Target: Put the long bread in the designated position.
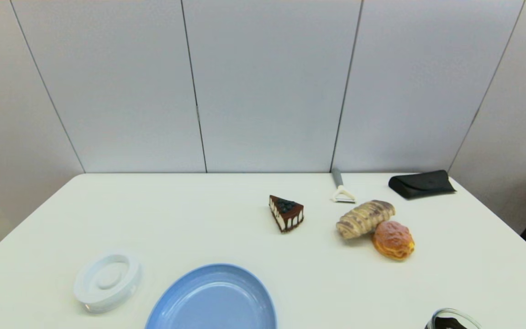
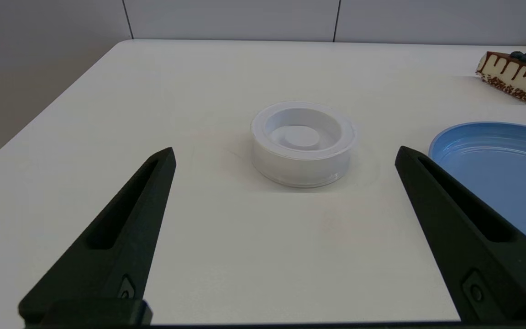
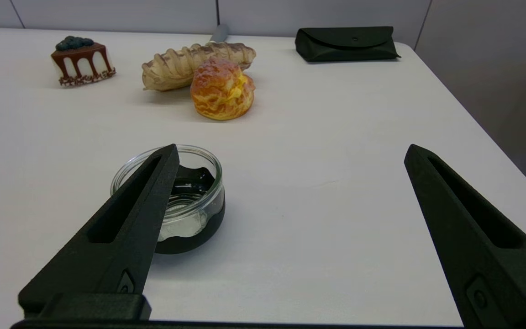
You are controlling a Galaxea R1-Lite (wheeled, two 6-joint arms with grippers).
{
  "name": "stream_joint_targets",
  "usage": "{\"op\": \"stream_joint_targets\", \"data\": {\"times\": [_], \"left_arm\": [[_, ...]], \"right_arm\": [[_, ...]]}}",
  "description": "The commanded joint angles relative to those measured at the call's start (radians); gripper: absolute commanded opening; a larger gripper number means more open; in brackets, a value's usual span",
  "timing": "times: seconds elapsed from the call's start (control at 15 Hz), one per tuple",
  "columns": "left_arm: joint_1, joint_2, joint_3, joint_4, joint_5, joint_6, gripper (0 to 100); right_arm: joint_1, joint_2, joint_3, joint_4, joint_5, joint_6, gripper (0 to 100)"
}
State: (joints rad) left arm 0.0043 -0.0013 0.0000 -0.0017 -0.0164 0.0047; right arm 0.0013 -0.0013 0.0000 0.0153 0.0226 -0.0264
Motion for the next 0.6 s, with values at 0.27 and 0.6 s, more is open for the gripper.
{"op": "stream_joint_targets", "data": {"times": [0.27,0.6], "left_arm": [[0.0,0.001,0.002,-0.001,0.0,0.0,100],[0.0,0.001,0.002,0.0,0.0,0.0,100]], "right_arm": [[0.0,0.001,0.0,0.0,0.0,-0.001,100],[0.0,0.001,0.0,0.0,0.0,-0.003,100]]}}
